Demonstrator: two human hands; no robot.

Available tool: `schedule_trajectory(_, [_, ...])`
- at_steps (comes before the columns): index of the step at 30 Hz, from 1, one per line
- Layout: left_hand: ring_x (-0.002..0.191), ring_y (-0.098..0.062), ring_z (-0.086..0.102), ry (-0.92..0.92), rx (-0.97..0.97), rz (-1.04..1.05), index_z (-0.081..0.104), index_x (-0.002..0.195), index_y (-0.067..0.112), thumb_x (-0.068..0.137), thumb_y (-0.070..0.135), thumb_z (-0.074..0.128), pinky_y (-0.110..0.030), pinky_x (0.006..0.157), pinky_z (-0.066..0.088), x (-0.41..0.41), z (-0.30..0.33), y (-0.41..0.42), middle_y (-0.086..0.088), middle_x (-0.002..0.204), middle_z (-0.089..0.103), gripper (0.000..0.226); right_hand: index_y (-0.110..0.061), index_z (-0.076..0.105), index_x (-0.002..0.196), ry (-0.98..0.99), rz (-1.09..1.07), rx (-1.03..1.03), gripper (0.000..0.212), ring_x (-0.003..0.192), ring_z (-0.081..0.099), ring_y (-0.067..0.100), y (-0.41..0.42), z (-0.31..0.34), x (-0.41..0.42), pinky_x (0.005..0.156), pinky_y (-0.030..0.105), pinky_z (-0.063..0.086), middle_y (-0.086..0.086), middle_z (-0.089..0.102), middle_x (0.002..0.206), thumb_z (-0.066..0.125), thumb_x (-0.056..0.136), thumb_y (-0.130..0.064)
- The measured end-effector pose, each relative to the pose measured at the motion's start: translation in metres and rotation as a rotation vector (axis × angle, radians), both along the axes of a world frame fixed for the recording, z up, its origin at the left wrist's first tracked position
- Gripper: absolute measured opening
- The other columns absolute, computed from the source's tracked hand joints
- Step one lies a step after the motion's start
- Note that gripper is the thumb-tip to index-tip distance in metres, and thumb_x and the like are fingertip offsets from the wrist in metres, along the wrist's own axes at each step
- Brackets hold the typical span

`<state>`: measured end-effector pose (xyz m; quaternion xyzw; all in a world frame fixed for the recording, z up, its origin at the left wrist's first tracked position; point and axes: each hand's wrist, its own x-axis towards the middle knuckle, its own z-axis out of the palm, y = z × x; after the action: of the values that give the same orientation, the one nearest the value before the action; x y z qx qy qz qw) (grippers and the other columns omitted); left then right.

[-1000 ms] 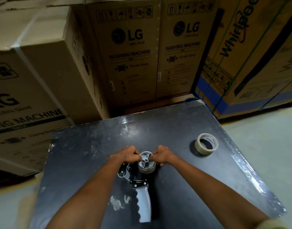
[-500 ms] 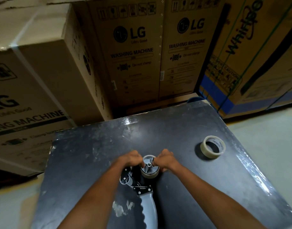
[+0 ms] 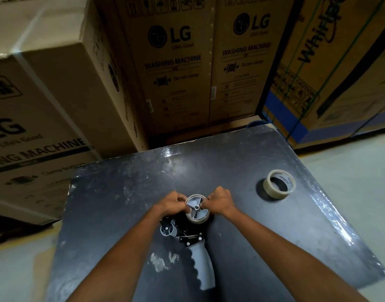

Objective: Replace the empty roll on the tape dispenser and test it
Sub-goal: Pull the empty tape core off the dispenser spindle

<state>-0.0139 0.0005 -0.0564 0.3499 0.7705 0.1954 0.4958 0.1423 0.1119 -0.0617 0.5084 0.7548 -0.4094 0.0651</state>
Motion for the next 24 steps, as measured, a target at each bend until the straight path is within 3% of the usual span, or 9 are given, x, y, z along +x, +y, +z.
schedule_trajectory(1, [0.079,-0.013,0.063,-0.029,0.019,0.001,0.072,0.104,0.015,0.078,0.0,0.075,-0.015,0.064,0.051,-0.001,0.001,-0.004,-0.005,0.09,0.073,0.03,-0.012,0.061,0.06,0.02,0.027,-0.019,0.036,0.063,0.053,0.009,0.0,0.003,0.003,0.046,0.014,0.037,-0.003,0.048,0.055,0.081,0.074,-0.037])
schedule_trajectory(3, [0.087,-0.017,0.069,-0.066,0.032,-0.05,0.07,0.114,0.013,0.069,-0.01,0.074,-0.023,0.075,0.058,-0.003,0.002,-0.012,-0.005,0.096,0.076,0.05,-0.014,0.076,0.088,0.075,0.087,-0.118,0.02,0.072,0.061,0.012,-0.001,0.005,0.01,0.067,0.022,0.052,-0.002,0.064,0.069,0.079,0.078,-0.031])
schedule_trajectory(5, [0.094,-0.021,0.072,-0.017,0.013,-0.089,0.07,0.114,0.014,0.061,-0.012,0.077,-0.034,0.086,0.061,-0.004,-0.004,-0.017,-0.005,0.099,0.077,0.06,-0.022,0.071,0.115,0.18,0.175,-0.275,0.049,0.089,0.067,0.014,-0.007,0.002,0.016,0.086,0.034,0.058,-0.003,0.073,0.096,0.079,0.068,-0.028])
schedule_trajectory(7, [0.091,-0.02,0.073,0.087,0.001,-0.068,0.073,0.106,0.019,0.056,-0.005,0.083,-0.036,0.087,0.061,-0.001,-0.012,-0.021,-0.003,0.095,0.078,0.056,-0.026,0.061,0.132,0.198,0.31,-0.195,0.076,0.108,0.065,0.013,-0.014,-0.005,0.018,0.098,0.032,0.054,-0.005,0.07,0.12,0.085,0.06,-0.027])
schedule_trajectory(10, [0.082,-0.013,0.072,0.299,-0.014,-0.011,0.075,0.097,0.027,0.048,0.035,0.081,-0.037,0.08,0.062,0.004,-0.025,-0.028,0.004,0.085,0.076,0.05,-0.023,0.055,0.136,0.174,0.364,0.042,0.089,0.115,0.059,0.016,-0.025,-0.009,0.016,0.091,0.021,0.044,-0.003,0.062,0.128,0.095,0.056,-0.03])
schedule_trajectory(13, [0.089,-0.018,0.071,0.362,-0.004,0.049,0.072,0.1,0.035,0.043,0.062,0.064,-0.036,0.081,0.061,0.001,-0.054,-0.026,-0.001,0.093,0.074,0.063,-0.025,0.059,0.129,0.234,0.296,0.065,0.089,0.107,0.065,0.013,-0.031,-0.013,0.014,0.087,0.021,0.051,-0.008,0.068,0.119,0.095,0.049,-0.04])
schedule_trajectory(16, [0.094,-0.025,0.071,0.404,0.008,0.046,0.072,0.107,0.037,0.053,0.055,0.069,-0.037,0.083,0.06,0.014,-0.029,-0.027,-0.006,0.099,0.074,0.057,-0.03,0.066,0.119,0.316,0.214,0.073,0.076,0.095,0.07,0.004,-0.036,-0.012,0.02,0.08,0.011,0.052,-0.014,0.074,0.102,0.09,0.047,-0.041])
schedule_trajectory(19, [0.095,-0.029,0.071,0.456,0.038,0.041,0.073,0.108,0.033,0.063,0.042,0.071,-0.038,0.082,0.059,0.023,-0.012,-0.029,-0.008,0.1,0.075,0.046,-0.027,0.068,0.12,0.355,0.155,0.064,0.078,0.09,0.07,-0.002,-0.04,-0.011,0.022,0.075,0.004,0.048,-0.014,0.075,0.099,0.092,0.047,-0.036])
schedule_trajectory(24, [0.091,-0.031,0.071,0.465,0.034,0.067,0.074,0.099,0.027,0.062,0.045,0.07,-0.04,0.079,0.059,0.023,-0.011,-0.028,-0.01,0.094,0.076,0.041,-0.028,0.069,0.119,0.415,0.149,0.073,0.074,0.088,0.069,-0.005,-0.042,-0.008,0.019,0.075,0.004,0.048,-0.016,0.075,0.097,0.091,0.048,-0.032])
